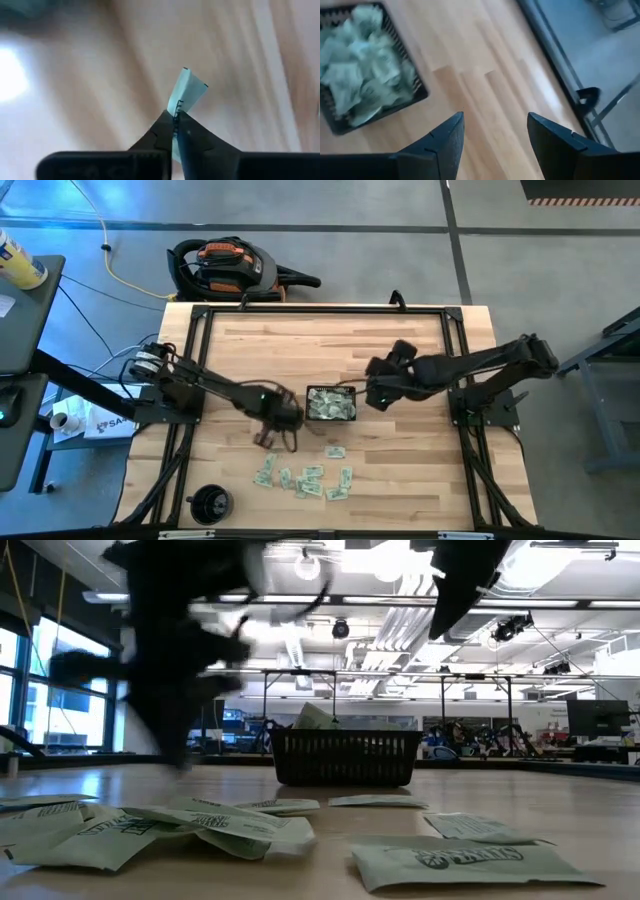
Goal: Pick and place Stevia / Truvia into bins
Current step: Put the green stevia packet into the black basket
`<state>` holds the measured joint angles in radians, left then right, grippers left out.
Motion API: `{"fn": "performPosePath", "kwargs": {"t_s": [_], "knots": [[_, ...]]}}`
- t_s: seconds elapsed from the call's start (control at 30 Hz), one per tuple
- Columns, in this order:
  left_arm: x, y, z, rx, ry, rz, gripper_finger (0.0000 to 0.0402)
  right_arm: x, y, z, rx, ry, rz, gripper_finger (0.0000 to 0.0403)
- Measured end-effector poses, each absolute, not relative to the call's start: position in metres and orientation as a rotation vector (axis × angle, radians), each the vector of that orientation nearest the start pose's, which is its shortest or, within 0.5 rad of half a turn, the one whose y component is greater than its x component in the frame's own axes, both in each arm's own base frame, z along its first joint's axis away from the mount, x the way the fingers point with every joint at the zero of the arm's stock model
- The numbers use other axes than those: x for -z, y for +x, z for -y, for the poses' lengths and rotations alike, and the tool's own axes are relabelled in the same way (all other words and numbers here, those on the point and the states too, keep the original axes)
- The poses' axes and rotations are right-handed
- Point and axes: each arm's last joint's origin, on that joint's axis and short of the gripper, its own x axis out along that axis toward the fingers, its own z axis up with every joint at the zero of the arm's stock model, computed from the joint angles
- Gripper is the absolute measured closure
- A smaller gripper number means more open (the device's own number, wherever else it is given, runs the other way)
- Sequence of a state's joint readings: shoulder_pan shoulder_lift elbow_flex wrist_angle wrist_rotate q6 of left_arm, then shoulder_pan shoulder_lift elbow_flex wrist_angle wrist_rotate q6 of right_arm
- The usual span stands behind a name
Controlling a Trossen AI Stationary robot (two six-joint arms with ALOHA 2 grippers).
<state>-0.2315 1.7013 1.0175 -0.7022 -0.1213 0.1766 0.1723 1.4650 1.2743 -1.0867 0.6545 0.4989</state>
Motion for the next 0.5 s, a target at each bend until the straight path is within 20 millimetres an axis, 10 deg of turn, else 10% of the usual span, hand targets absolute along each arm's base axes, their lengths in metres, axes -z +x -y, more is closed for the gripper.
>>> {"fn": "performPosePath", "kwargs": {"t_s": [0.27, 0.5], "knots": [[-0.234, 0.339, 0.029, 0.027, 0.336, -1.033, 0.037, -0.32, 0.241, -0.012, 0.784, 0.002, -0.923, 0.0195], [-0.203, 0.363, -0.015, -0.039, 0.082, -1.024, 0.0337, -0.32, 0.232, -0.014, 0.802, 0.037, -0.955, 0.0195]]}}
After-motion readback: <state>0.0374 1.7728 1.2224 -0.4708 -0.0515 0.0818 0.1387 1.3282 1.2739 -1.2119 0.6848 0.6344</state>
